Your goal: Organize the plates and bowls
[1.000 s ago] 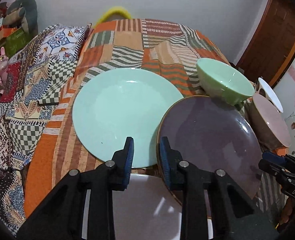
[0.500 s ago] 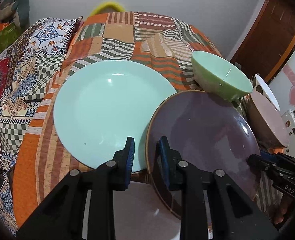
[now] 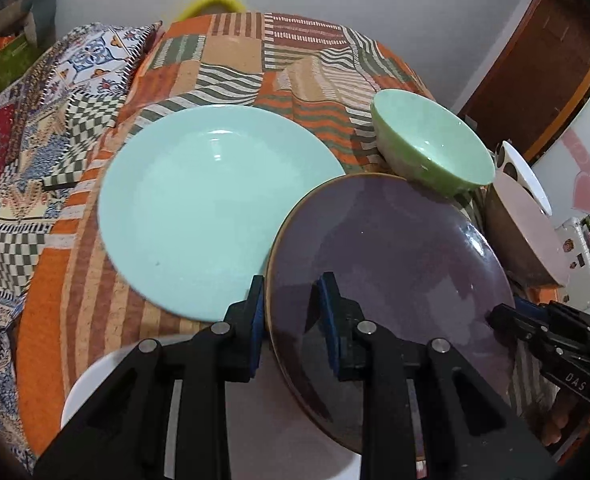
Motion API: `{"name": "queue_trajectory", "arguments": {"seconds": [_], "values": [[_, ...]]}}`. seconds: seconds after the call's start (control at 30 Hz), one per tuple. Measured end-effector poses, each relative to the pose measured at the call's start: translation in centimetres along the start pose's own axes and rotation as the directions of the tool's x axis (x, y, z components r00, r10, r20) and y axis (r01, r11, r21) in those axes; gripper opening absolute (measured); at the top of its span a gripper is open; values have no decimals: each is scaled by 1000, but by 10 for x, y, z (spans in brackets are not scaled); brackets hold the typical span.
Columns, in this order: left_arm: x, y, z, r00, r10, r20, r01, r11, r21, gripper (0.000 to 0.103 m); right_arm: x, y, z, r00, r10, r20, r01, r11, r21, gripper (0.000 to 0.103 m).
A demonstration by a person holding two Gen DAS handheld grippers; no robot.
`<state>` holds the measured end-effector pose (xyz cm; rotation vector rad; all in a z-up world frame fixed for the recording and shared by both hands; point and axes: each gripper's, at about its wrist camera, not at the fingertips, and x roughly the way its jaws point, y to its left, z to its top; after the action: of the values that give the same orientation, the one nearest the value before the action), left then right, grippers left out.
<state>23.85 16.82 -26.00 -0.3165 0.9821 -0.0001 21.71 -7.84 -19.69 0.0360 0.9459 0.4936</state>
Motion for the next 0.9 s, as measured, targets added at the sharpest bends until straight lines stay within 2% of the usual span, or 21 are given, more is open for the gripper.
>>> {"name": "queue_trajectory", "arguments": {"seconds": [0.2,0.43,0.9], "values": [[-25,-10,-19,999,41,33,-42,999,16,26,-11,2,-5,1000,25,10,-25,1000,6,23],[-55,-28,-42,997,45,67,-48,998,35,26,-33,3,-19,999,26,34,-27,999,18,23],[-86,-92,-79,998,-14,55,9,994,105,26,-82,-17,-58,997,-37,74,32,997,70,23]]}}
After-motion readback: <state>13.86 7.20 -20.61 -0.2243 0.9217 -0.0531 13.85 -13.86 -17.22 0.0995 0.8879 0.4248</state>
